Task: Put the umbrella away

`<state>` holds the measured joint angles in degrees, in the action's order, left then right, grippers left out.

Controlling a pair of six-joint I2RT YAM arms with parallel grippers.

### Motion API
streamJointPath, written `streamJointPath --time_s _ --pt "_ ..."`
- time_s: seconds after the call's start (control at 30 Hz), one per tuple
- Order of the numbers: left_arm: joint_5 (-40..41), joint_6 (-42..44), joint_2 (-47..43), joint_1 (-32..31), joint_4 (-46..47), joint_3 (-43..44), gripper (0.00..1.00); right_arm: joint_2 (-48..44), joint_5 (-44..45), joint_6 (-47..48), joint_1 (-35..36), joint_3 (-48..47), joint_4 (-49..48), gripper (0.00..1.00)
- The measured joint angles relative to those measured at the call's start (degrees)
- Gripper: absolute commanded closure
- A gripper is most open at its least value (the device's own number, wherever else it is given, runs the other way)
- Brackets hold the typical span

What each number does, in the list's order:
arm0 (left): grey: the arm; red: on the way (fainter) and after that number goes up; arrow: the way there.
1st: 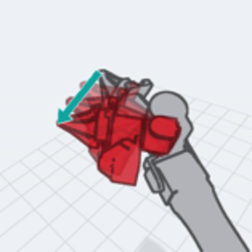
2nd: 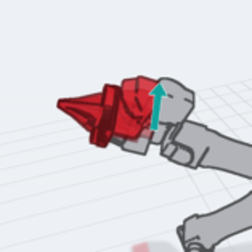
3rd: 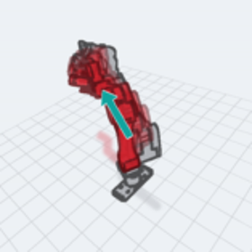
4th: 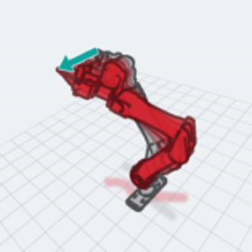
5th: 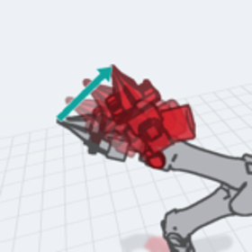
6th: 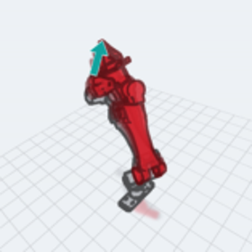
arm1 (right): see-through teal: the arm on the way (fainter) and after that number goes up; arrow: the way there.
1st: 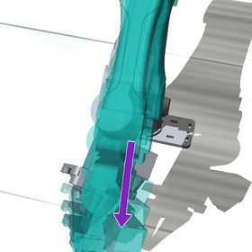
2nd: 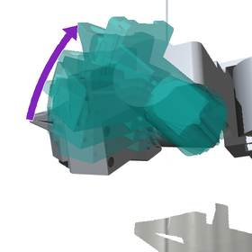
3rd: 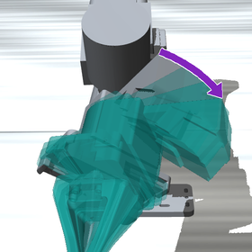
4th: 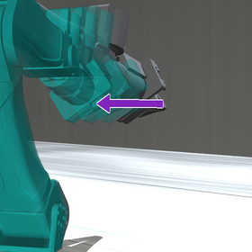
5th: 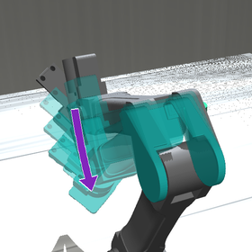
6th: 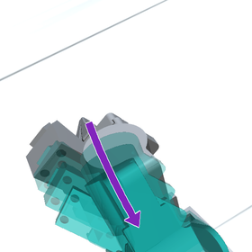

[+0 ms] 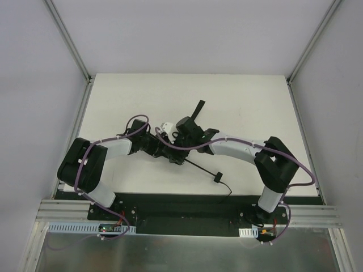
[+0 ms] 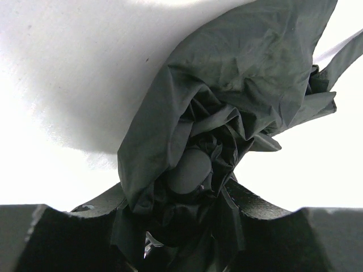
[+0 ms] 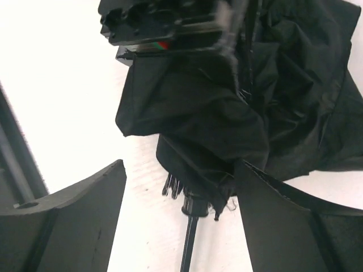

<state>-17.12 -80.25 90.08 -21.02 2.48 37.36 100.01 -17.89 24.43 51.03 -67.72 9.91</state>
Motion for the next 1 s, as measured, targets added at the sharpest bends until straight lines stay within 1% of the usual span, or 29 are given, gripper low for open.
streamJointPath --time_s 0.13,0.27,0.3,0.33,0.37,0.43,0.47,0.5,0.53,0.57,0.67,0.7,0.73,0.77,0.8,0.83,0.9,0.93,1.0 --pt "-0.5 0.2 1.4 0.1 -4.8 3.2 1.0 2.8 7.2 5.1 3.8 0.8 -4.8 0.26" --pt "-0.7 0.3 2.3 0.1 -7.9 5.1 1.0 8.0 14.8 8.3 4.7 -0.4 -8.6 0.31" --pt "-0.8 0.3 2.5 0.1 -8.5 5.5 1.0 9.3 16.1 8.6 4.9 -0.7 -9.2 0.34" --pt "-0.9 0.2 2.8 0.1 -9.0 5.9 1.0 10.5 17.3 8.8 5.2 -1.1 -9.7 0.39" --pt "-1.0 0.2 3.1 0.1 -9.7 6.3 1.0 11.3 18.3 9.0 5.7 -1.5 -10.1 0.46" --pt "-1.4 0.2 3.6 0.5 -10.8 7.2 1.0 11.9 20.1 9.1 6.5 -2.1 -10.2 0.67" --pt "-1.5 0.1 3.8 0.8 -11.4 7.6 1.0 12.2 20.9 9.0 6.8 -2.2 -10.4 0.76" --pt "-1.8 -0.1 4.0 1.1 -11.9 8.0 1.0 12.4 22.1 8.9 7.1 -2.3 -10.7 0.81" --pt "-1.9 -0.2 4.1 1.3 -12.3 8.2 1.0 12.6 23.0 8.8 7.3 -2.3 -10.9 0.88" --pt "-1.9 -0.3 4.2 1.3 -12.5 8.3 1.0 12.7 23.5 8.7 7.4 -2.3 -11.1 1.0" --pt "-1.8 0.0 4.2 1.4 -13.3 8.7 0.99 12.7 23.9 8.4 7.6 -2.3 -11.1 1.0" --pt "-1.8 0.4 4.2 1.4 -13.8 9.2 0.86 12.7 23.6 8.0 7.5 -2.2 -11.3 1.0" --pt "-1.8 0.9 4.3 1.4 -14.4 9.6 0.64 12.7 23.1 7.5 7.3 -2.2 -11.3 1.0" --pt "-1.7 1.4 4.4 1.6 -14.9 9.9 0.46 12.7 22.2 6.9 7.0 -2.3 -11.3 1.0" --pt "-1.5 1.9 4.4 1.6 -15.2 10.2 0.33 12.7 21.1 6.1 6.6 -2.5 -11.0 1.0" --pt "-1.2 3.0 4.2 1.7 -15.3 10.3 0.26 12.9 20.3 5.5 6.3 -3.0 -10.4 1.0" --pt "-0.6 5.2 3.0 2.1 -16.5 10.0 0.08 13.4 16.6 3.9 4.7 -4.9 -7.8 1.0" --pt "-0.4 6.3 1.9 2.4 -16.8 9.8 0.02 13.6 14.4 3.0 3.8 -5.7 -6.8 1.0" --pt "0.5 8.4 -0.5 2.9 -17.1 9.0 0.01 14.3 9.9 1.1 1.9 -7.4 -4.8 1.0"
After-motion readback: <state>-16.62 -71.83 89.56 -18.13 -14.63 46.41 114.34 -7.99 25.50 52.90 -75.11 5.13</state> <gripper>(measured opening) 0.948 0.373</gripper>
